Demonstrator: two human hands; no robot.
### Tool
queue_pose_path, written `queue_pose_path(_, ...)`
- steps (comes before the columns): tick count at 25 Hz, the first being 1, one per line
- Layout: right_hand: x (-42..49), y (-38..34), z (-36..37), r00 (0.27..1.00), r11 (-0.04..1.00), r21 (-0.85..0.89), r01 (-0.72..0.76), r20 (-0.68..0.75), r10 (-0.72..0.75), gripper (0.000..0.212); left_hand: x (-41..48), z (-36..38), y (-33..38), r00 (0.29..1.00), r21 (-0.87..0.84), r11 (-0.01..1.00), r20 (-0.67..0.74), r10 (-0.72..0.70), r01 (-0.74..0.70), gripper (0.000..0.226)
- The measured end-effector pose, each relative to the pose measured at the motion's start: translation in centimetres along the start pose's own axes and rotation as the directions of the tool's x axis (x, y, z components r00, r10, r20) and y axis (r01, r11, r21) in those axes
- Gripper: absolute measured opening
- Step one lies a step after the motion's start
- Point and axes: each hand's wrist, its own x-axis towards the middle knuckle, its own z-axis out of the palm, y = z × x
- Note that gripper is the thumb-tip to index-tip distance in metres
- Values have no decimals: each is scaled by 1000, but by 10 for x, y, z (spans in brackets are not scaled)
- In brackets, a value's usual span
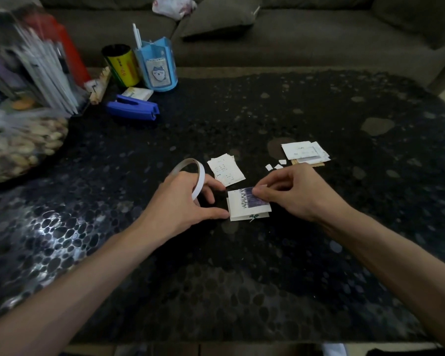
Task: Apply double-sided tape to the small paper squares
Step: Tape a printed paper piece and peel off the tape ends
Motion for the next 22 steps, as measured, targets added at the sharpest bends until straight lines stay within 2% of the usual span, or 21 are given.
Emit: queue_pose_path(22,4,-3,2,998,985,-160,61,19,-59,7,1,4,-4,1000,-1,1000,23,17,-17,36)
